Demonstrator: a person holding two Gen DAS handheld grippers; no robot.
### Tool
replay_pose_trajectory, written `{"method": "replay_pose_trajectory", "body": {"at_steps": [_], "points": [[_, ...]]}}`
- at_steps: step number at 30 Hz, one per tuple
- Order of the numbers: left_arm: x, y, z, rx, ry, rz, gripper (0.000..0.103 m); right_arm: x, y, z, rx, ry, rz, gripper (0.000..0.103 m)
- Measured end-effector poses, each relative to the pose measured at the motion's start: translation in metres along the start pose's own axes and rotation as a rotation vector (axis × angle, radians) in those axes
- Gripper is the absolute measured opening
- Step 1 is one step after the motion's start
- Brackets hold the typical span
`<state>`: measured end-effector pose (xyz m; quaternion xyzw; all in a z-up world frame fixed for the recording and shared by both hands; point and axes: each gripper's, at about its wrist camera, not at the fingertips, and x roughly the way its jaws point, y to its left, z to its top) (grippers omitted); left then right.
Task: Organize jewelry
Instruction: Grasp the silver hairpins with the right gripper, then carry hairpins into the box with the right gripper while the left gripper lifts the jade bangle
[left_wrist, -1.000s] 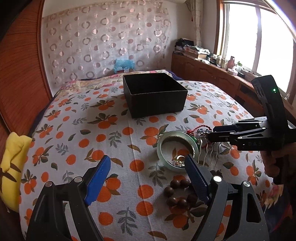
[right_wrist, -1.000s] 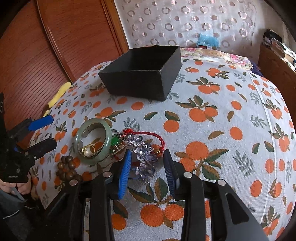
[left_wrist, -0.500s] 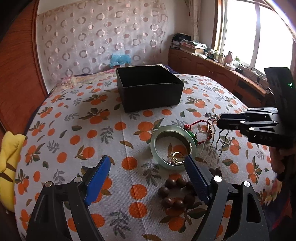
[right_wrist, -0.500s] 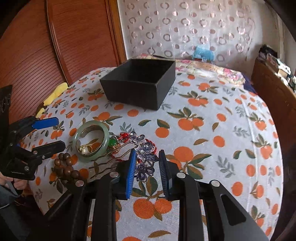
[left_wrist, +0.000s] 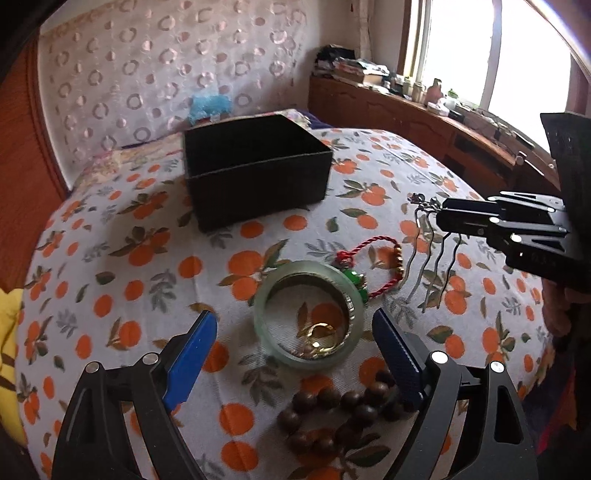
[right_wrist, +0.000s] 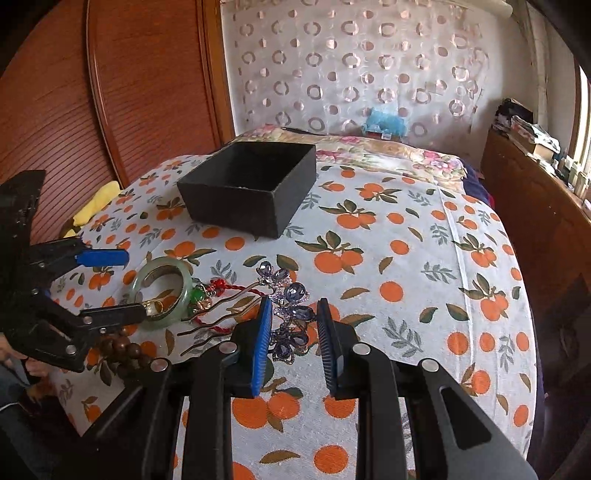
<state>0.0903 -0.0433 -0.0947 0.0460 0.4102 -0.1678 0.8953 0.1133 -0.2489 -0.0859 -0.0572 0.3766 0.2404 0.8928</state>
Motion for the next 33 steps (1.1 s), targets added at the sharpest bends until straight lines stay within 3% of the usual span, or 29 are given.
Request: {"method": "replay_pose_trajectory", "body": {"at_steps": [10, 20, 33], "points": [[0.020, -0.014, 0.007, 0.060, 0.061, 0.000, 0.083, 0.003, -0.004, -0.006, 0.019, 0.005, -0.001, 0.027], [0.026, -0.012, 0.006, 0.067, 0.071, 0.030, 0.071, 0.002, -0.003, -0.005, 0.015, -0.001, 0.003, 0.027], [-0.012, -0.005, 0.020, 0.041, -0.054, 0.038, 0.068, 0.000, 0.003, 0.011, -0.002, -0.029, 0.004, 0.027]]}}
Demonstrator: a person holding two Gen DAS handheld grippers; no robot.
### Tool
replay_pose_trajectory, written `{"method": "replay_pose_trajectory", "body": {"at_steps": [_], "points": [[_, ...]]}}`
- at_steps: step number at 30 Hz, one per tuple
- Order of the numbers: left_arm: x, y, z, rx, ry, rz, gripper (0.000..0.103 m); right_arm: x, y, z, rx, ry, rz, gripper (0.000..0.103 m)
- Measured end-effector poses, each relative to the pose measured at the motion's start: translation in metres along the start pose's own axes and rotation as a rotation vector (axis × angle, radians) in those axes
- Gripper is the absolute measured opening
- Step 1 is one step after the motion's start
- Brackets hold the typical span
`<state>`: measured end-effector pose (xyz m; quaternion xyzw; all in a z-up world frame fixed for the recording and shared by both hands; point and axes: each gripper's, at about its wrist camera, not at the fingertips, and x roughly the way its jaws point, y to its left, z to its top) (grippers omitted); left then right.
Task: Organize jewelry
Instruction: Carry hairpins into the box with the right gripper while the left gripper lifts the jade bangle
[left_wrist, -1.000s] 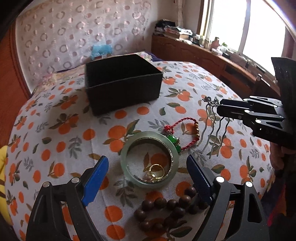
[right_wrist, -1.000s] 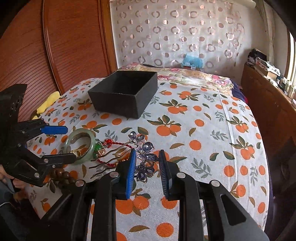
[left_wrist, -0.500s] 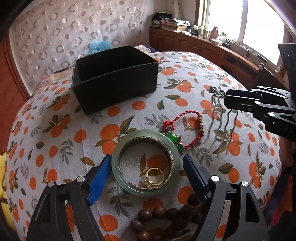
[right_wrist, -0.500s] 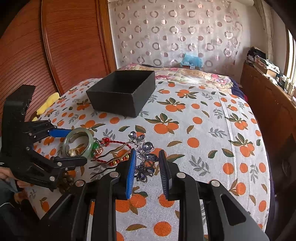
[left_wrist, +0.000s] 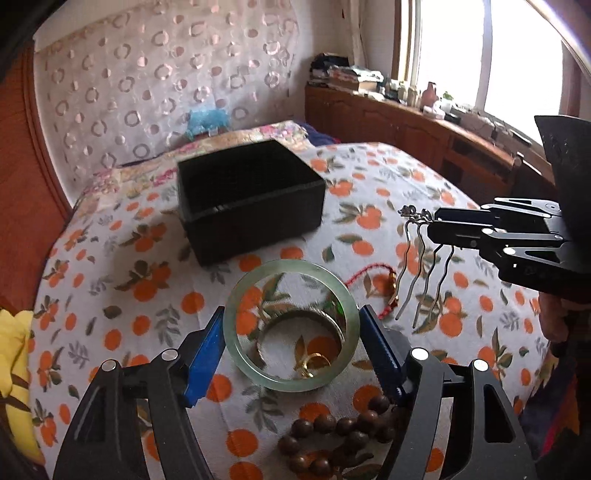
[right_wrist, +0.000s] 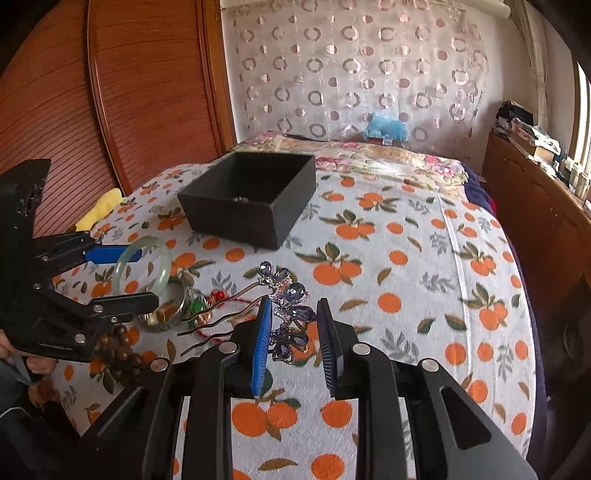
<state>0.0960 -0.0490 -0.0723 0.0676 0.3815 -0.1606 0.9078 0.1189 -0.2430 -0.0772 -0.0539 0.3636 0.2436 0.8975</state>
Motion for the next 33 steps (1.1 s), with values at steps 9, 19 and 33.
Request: {"method": "replay_pose_trajectory", "body": {"at_steps": [9, 19, 33], "points": [[-0.008, 0.016, 0.014, -0.033, -0.044, 0.020, 0.068, 0.006, -0.003, 0.035, -0.011, -0.039, -0.012, 0.027], [-0.020, 0.034, 0.027, -0.054, -0.079, 0.052, 0.068, 0.019, -0.006, 0.066, -0.009, -0.046, -0.047, 0.027], [-0.022, 0.054, 0.054, -0.066, -0.113, 0.086, 0.068, 0.059, -0.010, 0.128, 0.025, -0.062, -0.076, 0.027]]}}
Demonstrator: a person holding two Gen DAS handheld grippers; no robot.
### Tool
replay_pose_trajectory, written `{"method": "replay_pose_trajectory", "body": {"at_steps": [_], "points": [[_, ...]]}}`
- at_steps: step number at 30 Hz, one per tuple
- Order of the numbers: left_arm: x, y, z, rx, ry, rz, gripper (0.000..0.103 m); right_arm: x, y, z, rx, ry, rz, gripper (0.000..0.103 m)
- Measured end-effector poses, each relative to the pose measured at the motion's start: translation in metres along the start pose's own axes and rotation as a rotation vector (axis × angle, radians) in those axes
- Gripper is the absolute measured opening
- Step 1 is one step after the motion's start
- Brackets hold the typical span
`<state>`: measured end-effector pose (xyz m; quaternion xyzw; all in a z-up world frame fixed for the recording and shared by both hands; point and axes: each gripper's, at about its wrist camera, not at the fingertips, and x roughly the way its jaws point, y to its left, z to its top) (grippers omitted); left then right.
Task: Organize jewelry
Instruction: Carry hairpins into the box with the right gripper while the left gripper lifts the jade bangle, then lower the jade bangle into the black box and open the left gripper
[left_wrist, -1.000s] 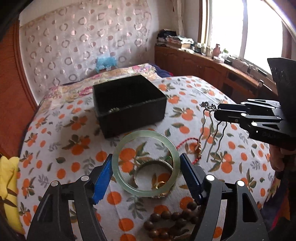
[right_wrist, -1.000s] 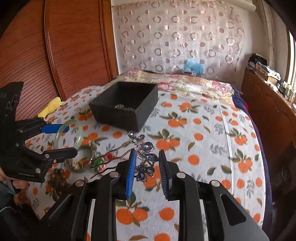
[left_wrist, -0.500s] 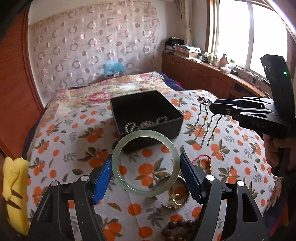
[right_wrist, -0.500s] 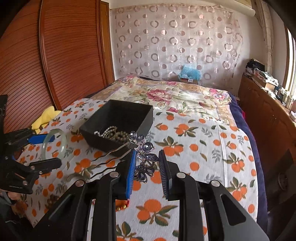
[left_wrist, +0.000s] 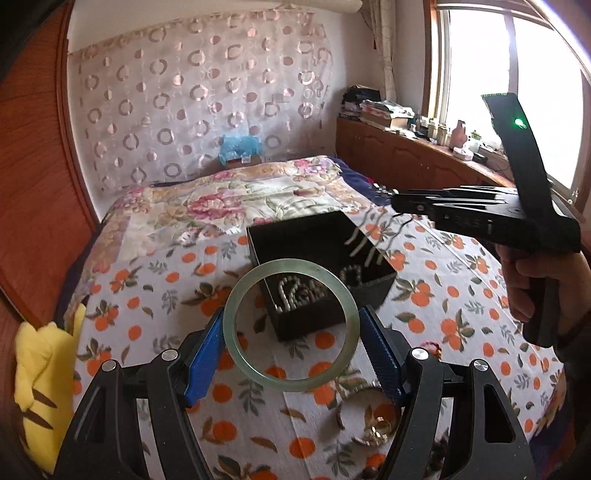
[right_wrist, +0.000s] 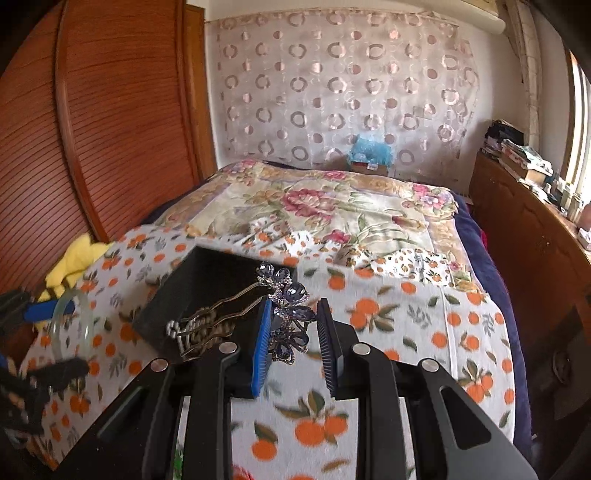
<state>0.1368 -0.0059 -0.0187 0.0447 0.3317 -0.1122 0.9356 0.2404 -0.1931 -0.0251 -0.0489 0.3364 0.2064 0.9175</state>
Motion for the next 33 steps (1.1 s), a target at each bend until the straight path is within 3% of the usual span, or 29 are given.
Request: {"method": "replay_pose_trajectory", "body": {"at_steps": [7, 15, 22, 33], "points": [[0.009, 0.005, 0.018, 0.006, -0.015, 0.021, 0.068, 0.028, 0.012, 0.020, -0.009, -0.001, 0.007, 0.027], [0.023, 0.016, 0.016, -0.014, 0.014, 0.042, 0.068, 0.054, 0.029, 0.009, -0.072, 0.035, 0.028, 0.028], [0.034, 0.016, 0.015, -0.020, 0.031, 0.050, 0.068, 0.052, 0.022, 0.001, -0.042, 0.038, 0.078, 0.031], [0.059, 0.004, 0.031, 0.000, 0.044, 0.054, 0.068, 0.016, -0.002, -0.028, -0.035, 0.015, 0.045, 0.031]]}}
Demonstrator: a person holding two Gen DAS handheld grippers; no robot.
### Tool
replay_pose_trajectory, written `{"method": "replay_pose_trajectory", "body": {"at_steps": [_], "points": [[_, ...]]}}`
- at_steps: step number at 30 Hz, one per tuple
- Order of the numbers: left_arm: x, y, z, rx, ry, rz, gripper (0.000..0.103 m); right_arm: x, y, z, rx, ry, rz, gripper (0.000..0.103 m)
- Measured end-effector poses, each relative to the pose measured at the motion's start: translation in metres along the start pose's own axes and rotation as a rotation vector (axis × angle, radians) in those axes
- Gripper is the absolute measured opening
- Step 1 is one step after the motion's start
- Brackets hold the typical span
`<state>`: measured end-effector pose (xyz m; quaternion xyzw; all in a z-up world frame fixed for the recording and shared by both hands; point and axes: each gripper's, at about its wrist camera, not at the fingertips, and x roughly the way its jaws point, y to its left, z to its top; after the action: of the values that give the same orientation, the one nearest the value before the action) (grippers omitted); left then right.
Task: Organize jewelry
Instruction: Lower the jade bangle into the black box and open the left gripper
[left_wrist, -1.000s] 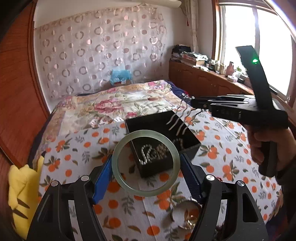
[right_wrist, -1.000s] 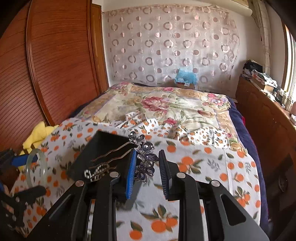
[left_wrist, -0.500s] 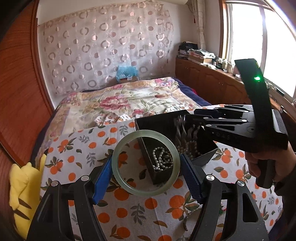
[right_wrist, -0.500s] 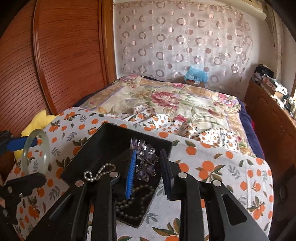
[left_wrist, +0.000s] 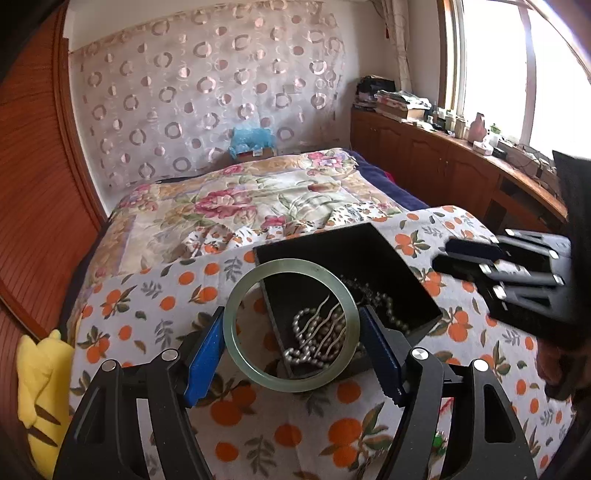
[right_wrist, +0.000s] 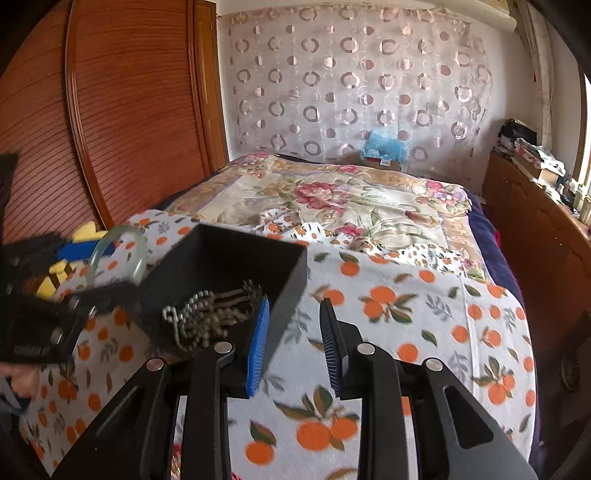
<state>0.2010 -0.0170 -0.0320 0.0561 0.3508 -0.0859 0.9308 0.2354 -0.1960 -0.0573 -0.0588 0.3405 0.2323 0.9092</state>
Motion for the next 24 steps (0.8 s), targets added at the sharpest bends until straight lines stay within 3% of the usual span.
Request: {"method": "replay_pose_trajectory", "body": {"at_steps": [20, 24], "points": [[0.035, -0.036, 0.005, 0.077, 0.050, 0.012, 0.069, -0.030, -0.010, -0.050, 0.051, -0.005, 0.031, 0.031], [0.028, -0.039, 0.003, 0.089, 0.032, 0.008, 0.075, -0.038, -0.002, -0.056, 0.023, -0.009, 0.022, 0.031]]}}
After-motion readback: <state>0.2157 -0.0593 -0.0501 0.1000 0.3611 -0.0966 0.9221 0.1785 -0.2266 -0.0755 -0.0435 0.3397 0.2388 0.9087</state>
